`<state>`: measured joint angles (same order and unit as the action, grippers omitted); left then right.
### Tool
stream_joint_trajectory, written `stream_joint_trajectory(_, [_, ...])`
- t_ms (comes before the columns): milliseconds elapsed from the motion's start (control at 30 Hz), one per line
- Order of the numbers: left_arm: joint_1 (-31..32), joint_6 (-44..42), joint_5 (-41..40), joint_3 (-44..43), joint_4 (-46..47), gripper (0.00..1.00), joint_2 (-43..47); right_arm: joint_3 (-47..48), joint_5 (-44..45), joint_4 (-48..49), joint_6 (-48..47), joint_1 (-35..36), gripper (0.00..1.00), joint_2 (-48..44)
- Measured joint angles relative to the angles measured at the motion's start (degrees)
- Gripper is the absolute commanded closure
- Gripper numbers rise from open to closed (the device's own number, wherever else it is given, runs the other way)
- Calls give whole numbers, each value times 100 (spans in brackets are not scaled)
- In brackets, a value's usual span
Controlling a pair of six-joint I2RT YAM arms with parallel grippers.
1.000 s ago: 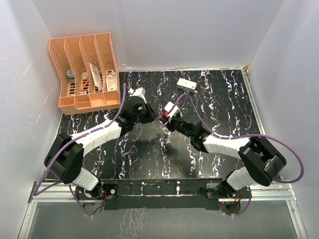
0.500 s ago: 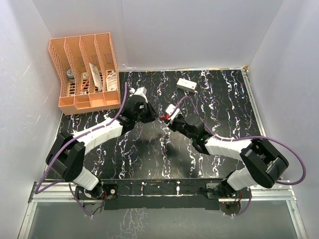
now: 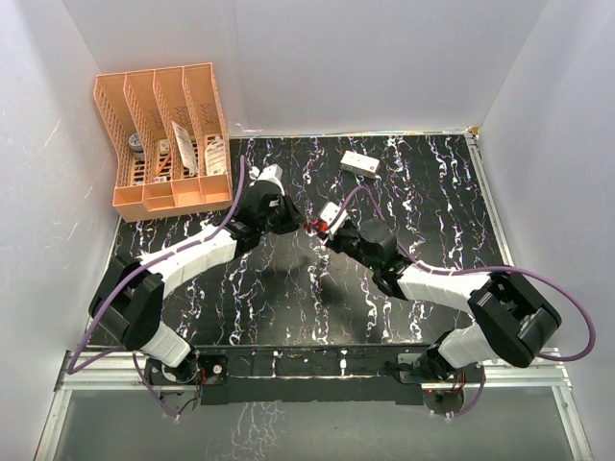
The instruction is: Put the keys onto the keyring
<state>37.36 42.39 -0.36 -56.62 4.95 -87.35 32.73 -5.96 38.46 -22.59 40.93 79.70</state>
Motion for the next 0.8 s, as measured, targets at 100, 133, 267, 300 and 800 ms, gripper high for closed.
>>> stream_joint_trajectory(100, [0, -4, -118, -87, -31, 100, -2, 0, 7, -55, 2, 7, 100, -63])
stream_joint_trajectory(133, [0, -4, -168, -122, -55, 100, -7, 0, 15, -59, 2, 20, 100, -72])
stream_joint_trajectory(267, [0, -2, -398, -415, -319, 100, -107, 0, 66, -133, 0, 33, 100, -72])
stream_joint_trajectory(300, [0, -4, -442, -509, -400, 100, -151, 0, 85, -140, 0, 33, 100, -72])
stream_joint_trajectory(800, [0, 452, -807, -1377, -1849, 100, -525, 0, 234, -142, 20, 103, 100, -68])
